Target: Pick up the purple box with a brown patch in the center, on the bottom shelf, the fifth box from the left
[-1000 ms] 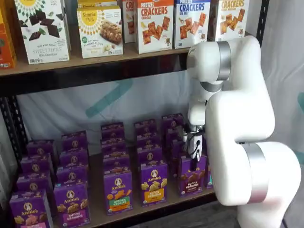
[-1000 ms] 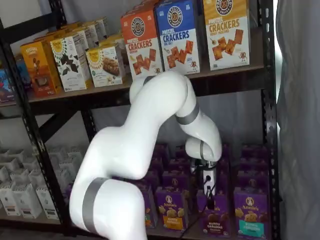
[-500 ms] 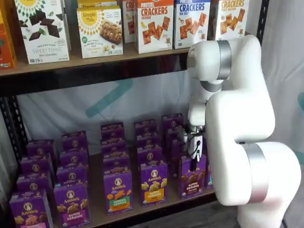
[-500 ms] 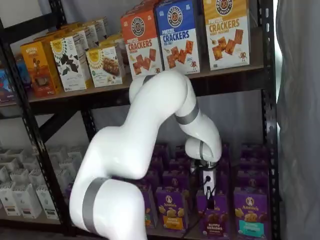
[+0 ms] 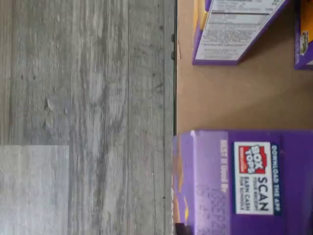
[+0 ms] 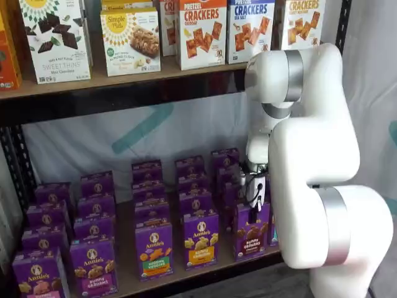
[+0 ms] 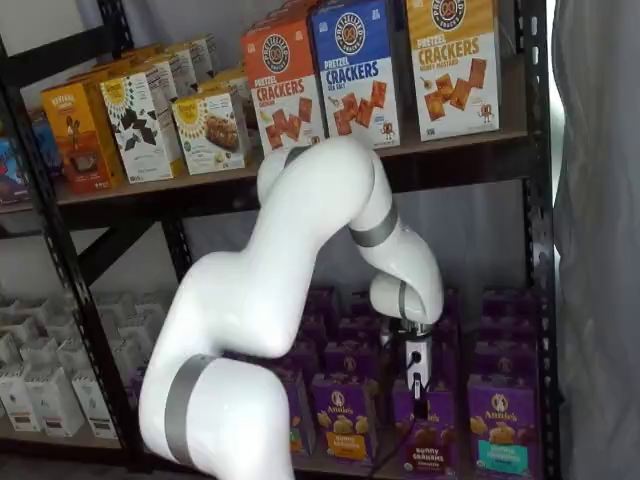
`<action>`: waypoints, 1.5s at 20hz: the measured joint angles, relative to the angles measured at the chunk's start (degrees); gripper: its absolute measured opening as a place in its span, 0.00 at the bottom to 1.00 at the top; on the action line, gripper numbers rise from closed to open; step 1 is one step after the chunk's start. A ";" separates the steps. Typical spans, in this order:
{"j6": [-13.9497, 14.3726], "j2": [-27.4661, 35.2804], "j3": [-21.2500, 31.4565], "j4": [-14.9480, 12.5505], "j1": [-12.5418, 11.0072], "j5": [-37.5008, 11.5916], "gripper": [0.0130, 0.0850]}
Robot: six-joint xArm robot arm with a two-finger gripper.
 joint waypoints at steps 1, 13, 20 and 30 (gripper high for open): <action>-0.41 -0.27 0.22 0.49 0.00 0.21 0.28; -1.92 -4.73 5.17 2.89 0.66 0.34 0.28; 0.55 -11.43 13.80 1.72 2.26 -1.07 0.28; -0.24 -25.29 30.38 3.43 3.19 -3.28 0.28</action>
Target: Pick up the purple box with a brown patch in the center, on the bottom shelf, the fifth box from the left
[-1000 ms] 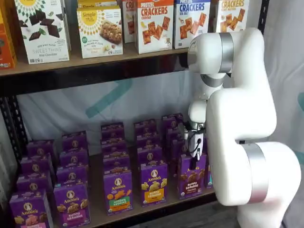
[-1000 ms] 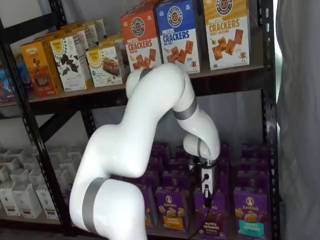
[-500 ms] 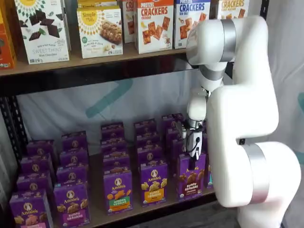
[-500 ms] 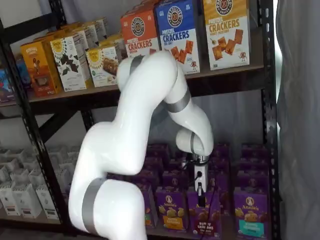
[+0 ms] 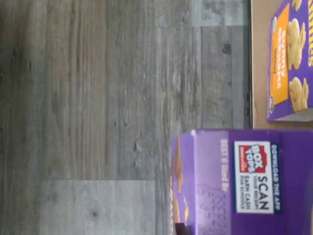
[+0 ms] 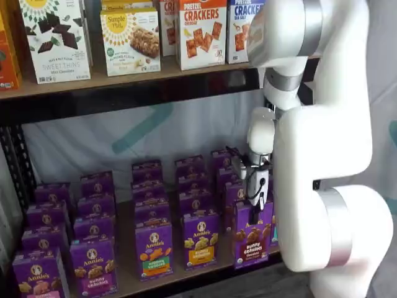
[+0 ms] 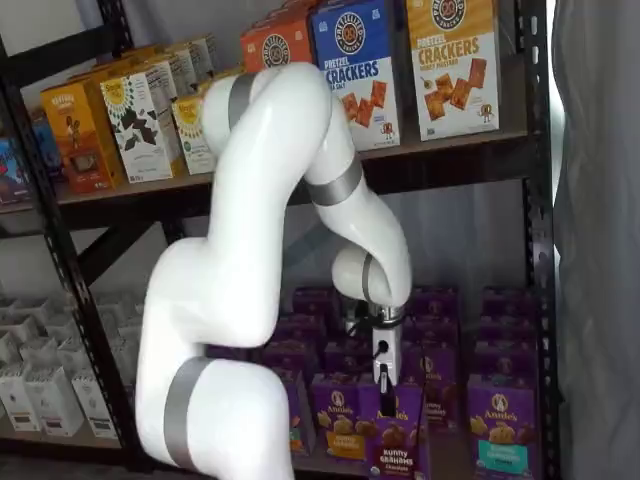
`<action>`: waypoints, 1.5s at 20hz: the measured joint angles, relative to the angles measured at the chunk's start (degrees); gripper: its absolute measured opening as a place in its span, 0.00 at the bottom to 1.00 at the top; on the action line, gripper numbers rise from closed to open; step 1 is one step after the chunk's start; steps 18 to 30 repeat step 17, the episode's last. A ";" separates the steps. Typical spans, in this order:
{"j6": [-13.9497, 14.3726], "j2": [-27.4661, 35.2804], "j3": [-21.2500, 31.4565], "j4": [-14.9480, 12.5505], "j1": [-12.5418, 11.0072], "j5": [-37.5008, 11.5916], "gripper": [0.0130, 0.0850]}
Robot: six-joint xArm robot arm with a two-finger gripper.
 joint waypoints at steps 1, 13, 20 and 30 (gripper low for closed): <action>-0.12 -1.39 1.51 0.16 0.04 -0.52 0.28; 0.02 -17.74 14.35 0.38 0.04 2.57 0.28; 1.41 -20.75 16.19 -1.11 0.03 3.81 0.28; 1.41 -20.75 16.19 -1.11 0.03 3.81 0.28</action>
